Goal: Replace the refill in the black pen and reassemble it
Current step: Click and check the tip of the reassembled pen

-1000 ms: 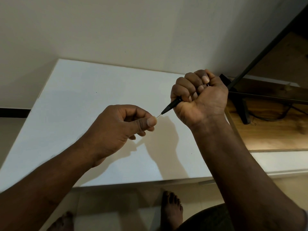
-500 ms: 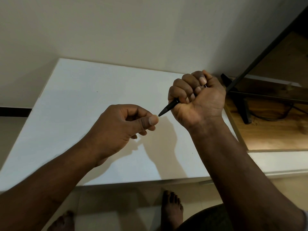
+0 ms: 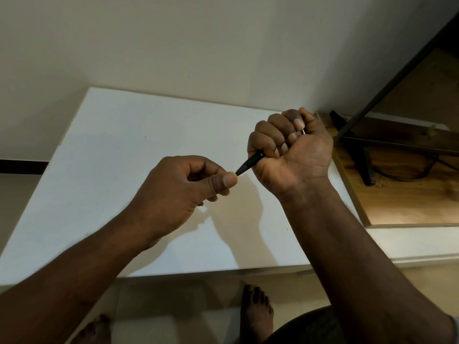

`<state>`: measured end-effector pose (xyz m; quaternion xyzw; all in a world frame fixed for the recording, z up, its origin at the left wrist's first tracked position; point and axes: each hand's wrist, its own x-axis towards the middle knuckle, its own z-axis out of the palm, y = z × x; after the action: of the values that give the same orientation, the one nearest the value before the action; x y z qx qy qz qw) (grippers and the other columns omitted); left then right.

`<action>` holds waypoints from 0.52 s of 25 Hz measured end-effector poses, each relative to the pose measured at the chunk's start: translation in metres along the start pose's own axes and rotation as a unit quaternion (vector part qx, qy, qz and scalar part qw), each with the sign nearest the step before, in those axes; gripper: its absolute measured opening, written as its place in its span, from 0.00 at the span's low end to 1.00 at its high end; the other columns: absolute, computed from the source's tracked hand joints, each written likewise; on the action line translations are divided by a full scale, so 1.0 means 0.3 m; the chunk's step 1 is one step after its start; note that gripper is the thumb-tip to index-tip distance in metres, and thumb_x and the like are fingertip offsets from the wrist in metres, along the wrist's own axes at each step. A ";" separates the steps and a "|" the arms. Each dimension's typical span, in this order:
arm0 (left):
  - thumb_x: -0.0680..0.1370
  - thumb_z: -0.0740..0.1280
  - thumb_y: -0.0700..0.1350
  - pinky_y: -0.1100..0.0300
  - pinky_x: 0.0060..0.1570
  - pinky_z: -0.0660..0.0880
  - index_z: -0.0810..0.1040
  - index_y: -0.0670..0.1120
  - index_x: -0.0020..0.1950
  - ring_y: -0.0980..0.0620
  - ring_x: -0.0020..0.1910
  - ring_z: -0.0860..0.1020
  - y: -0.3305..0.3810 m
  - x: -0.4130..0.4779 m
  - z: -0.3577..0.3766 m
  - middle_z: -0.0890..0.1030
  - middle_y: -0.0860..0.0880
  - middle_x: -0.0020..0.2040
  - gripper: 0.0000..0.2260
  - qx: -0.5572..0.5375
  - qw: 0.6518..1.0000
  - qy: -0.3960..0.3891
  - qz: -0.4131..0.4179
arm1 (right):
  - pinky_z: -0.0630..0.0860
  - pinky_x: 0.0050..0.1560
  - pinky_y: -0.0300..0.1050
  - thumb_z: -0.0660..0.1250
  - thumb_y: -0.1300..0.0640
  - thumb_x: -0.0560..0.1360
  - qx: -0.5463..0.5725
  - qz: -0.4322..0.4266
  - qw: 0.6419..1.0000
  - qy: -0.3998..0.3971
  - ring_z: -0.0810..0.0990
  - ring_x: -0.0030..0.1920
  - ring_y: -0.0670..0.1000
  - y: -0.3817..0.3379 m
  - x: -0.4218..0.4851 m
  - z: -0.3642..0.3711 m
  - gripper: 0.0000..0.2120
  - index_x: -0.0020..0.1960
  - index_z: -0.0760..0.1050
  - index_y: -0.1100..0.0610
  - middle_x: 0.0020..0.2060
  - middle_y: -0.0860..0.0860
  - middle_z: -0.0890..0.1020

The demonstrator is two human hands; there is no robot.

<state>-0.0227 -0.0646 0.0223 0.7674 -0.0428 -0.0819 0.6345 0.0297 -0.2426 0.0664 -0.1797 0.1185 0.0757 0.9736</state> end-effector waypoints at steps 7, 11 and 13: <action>0.61 0.70 0.73 0.57 0.41 0.77 0.85 0.53 0.39 0.56 0.37 0.84 0.002 0.000 0.003 0.87 0.56 0.36 0.25 0.055 0.996 0.063 -0.005 | 0.52 0.24 0.38 0.58 0.48 0.81 0.009 0.012 1.000 -0.003 0.57 0.20 0.46 0.004 0.005 -0.010 0.21 0.31 0.64 0.54 0.23 0.46 0.60; 0.60 0.69 0.74 0.50 0.44 0.82 0.85 0.52 0.39 0.51 0.39 0.85 0.000 0.001 -0.003 0.87 0.53 0.36 0.27 0.092 0.992 0.082 -0.007 | 0.52 0.25 0.39 0.61 0.38 0.81 0.013 0.027 1.000 0.000 0.56 0.22 0.46 0.015 0.003 -0.019 0.26 0.31 0.63 0.54 0.24 0.46 0.59; 0.61 0.69 0.75 0.50 0.44 0.81 0.85 0.52 0.38 0.50 0.39 0.84 -0.002 0.002 -0.005 0.86 0.52 0.36 0.27 0.108 0.991 0.083 -0.008 | 0.53 0.25 0.39 0.62 0.37 0.81 0.013 0.031 0.999 0.004 0.56 0.23 0.46 0.015 0.005 -0.020 0.27 0.33 0.64 0.54 0.25 0.46 0.60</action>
<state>-0.0218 -0.0633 0.0219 0.8360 0.0076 -0.0178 0.5483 0.0291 -0.2405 0.0590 -0.1637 0.1284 0.1039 0.9726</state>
